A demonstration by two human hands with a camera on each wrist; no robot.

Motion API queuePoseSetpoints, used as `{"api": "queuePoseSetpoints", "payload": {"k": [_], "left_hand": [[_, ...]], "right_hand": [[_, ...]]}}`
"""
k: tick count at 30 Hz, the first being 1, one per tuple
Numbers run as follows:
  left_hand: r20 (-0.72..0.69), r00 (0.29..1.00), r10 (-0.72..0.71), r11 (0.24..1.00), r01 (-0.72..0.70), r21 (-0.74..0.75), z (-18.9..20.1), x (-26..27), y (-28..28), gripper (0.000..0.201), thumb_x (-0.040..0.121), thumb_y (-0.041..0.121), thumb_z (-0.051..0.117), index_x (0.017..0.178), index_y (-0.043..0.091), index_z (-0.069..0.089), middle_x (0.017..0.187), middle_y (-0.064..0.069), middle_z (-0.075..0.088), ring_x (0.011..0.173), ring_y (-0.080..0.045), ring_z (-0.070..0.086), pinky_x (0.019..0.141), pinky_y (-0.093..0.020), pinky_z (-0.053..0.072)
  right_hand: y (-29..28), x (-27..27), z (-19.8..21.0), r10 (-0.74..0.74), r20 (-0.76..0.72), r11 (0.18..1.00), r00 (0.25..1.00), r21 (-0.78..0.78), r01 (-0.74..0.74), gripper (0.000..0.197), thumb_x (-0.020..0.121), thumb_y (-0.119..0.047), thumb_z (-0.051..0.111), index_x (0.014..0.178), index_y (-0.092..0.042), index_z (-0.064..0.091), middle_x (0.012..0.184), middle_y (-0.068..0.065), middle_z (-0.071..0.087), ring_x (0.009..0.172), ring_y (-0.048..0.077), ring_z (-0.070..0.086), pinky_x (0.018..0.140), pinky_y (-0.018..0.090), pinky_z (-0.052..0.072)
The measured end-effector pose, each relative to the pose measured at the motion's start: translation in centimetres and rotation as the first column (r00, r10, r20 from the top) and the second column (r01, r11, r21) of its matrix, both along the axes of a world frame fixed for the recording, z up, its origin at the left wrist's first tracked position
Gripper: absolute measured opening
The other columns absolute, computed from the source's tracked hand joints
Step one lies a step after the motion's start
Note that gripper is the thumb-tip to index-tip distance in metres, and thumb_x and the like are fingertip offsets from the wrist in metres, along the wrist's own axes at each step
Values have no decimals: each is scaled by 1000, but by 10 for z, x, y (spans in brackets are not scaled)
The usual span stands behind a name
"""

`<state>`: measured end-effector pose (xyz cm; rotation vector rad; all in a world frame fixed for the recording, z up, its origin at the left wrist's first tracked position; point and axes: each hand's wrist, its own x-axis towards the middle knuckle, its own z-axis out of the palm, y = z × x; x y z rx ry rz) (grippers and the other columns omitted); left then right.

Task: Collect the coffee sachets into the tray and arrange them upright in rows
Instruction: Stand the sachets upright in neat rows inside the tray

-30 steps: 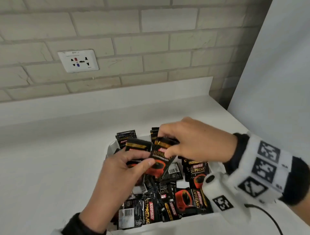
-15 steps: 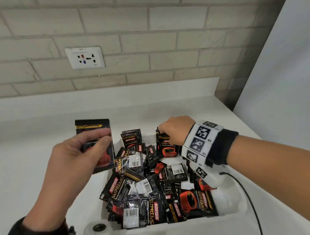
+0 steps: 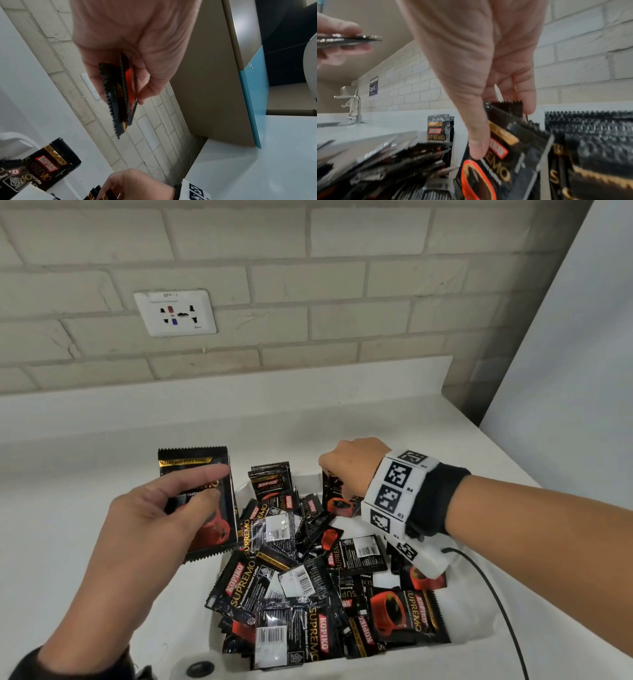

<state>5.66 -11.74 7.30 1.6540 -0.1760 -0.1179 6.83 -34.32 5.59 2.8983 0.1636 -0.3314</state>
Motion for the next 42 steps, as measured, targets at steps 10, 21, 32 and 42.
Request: {"api": "queuePoseSetpoints", "payload": {"k": [10, 21, 32, 42], "left_hand": [[-25, 998, -56, 997, 58, 56, 0, -1, -2, 51, 85, -4, 55, 68, 40, 74, 59, -3, 66, 47, -9, 61, 46, -8, 46], [-64, 997, -40, 999, 39, -8, -3, 1, 2, 40, 86, -4, 55, 78, 31, 74, 59, 0, 66, 45, -8, 61, 45, -10, 46], [-79, 995, -59, 998, 58, -19, 0, -2, 5, 43, 82, -1, 62, 68, 38, 75, 64, -1, 69, 48, -10, 62, 56, -20, 54], [-91, 992, -82, 997, 82, -13, 0, -3, 2, 51, 86, -5, 56, 65, 37, 75, 58, 0, 67, 45, -9, 61, 47, -12, 49]], "right_hand": [[-6, -3, 14, -111, -6, 988, 994, 108, 111, 29, 85, -1, 55, 114, -4, 60, 116, 14, 59, 102, 29, 60, 78, 33, 48], [1, 8, 55, -160, -71, 960, 984, 221, 172, 31, 85, 1, 55, 114, -9, 59, 123, 11, 53, 107, 28, 55, 77, 23, 40], [12, 9, 29, 17, -127, 997, 992, 75, -7, 33, 86, 8, 43, 117, 0, 53, 111, 17, 56, 76, 18, 42, 60, 22, 36], [6, 17, 11, 39, -147, 975, 988, 221, -5, 23, 83, 1, 46, 104, -9, 46, 92, 7, 45, 77, 22, 44, 55, 24, 27]]}}
